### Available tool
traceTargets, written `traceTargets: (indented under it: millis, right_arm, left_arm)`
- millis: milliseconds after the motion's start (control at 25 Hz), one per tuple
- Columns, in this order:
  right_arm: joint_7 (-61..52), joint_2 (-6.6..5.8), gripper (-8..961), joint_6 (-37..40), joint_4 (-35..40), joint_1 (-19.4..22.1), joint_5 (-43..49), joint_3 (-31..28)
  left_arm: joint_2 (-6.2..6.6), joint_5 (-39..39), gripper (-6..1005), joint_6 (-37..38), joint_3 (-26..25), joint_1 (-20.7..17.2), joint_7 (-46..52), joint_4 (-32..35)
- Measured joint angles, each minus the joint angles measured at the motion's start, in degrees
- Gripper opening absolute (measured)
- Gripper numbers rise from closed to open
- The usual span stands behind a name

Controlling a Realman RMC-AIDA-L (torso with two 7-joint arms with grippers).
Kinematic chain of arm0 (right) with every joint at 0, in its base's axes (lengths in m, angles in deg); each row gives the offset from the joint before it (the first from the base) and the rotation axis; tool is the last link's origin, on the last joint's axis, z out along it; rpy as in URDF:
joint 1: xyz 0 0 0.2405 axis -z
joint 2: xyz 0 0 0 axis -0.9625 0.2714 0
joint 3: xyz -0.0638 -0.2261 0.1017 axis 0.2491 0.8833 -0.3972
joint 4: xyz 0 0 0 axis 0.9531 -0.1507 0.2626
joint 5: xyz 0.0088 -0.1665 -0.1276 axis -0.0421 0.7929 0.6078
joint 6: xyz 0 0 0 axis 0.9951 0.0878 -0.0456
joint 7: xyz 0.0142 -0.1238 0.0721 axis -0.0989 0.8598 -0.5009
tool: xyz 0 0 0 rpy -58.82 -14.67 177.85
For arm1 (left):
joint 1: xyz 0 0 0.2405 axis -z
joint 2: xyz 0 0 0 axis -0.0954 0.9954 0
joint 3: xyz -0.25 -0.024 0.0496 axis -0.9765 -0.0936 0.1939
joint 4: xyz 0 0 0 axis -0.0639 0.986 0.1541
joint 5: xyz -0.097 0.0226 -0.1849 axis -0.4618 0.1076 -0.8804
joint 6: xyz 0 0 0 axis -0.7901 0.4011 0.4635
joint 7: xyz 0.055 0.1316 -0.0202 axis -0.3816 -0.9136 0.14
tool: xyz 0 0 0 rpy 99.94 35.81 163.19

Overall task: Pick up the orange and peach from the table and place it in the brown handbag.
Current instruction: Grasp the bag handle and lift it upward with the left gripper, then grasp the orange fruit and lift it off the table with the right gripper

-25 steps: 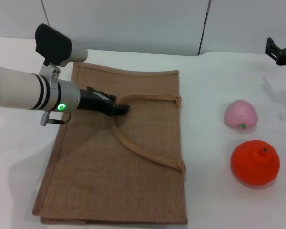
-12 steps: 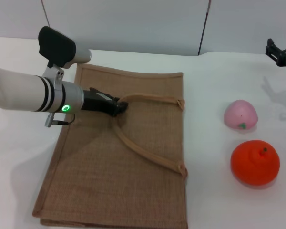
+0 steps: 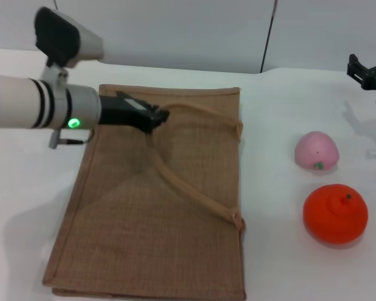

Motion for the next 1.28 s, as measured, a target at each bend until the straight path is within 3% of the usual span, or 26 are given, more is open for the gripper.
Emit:
traceTargets:
  millis: [360,520,640,840,1080,1280]
  right_arm:
    - [0.03,0.4,862,-3.25,3.95,0.72,4.91,1.06]
    - [0.05,0.43,862,-8.14,11.02,3.3,8.55,3.12]
    - [0.07,0.39,862,-12.09,19.97,7.49,12.44,3.76]
    - [0.09,0.21,862,-25.05,38.91,14.85,19.73,3.7]
    - [0.1,0.02,862,-45.78,55.84,19.14,22.17,4.51]
    - [4.95,-0.05,862,-61.87,69.32,21.19,18.74,5.72]
  left_arm:
    - [0.07,4.06,121,-12.38,-1.96,-8.16,9.47,25.86]
    - [-0.01,5.91,120,-19.6,-6.58,-8.24,12.13,33.15]
    - [-0.01,6.34,120,-23.66,-10.64,-8.05,12.4,36.79]
    - [0.03,6.37,120,-28.27,-14.47,-7.8,12.95,41.2]
    - [0.11,7.43,120,-32.04,-16.45,-6.97,13.86,45.63]
    - [0.08,9.71,120,-33.76,-17.5,-6.74,15.67,49.51]
